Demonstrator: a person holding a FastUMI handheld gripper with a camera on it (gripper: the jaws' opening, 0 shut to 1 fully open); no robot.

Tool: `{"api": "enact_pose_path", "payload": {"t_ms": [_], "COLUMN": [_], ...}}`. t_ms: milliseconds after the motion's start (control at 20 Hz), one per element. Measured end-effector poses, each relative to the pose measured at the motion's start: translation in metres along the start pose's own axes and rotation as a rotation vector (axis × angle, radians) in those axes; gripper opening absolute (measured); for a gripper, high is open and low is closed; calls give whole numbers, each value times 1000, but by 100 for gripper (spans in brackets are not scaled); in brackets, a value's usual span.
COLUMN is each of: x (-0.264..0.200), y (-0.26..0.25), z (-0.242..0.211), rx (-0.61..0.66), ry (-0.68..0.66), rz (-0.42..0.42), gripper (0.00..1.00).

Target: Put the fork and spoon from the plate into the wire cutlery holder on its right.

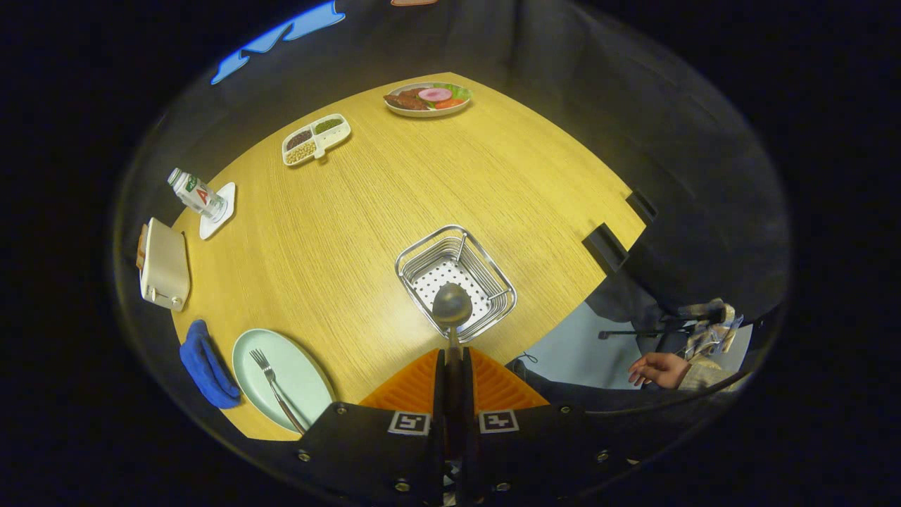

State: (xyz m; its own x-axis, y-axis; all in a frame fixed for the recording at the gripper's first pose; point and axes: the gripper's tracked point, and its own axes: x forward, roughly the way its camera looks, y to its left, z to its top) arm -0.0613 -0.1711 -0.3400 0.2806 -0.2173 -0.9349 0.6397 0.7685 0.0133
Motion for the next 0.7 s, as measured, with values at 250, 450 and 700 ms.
{"api": "enact_pose_path", "payload": {"t_ms": [250,450,700], "x": [-15,-23,-33], "y": [1,9,23], "z": [21,27,33], "rx": [-26,-64,-110], "ry": [-95,-142,-209], "rz": [-5,11,32], "gripper": [58,72,72]}}
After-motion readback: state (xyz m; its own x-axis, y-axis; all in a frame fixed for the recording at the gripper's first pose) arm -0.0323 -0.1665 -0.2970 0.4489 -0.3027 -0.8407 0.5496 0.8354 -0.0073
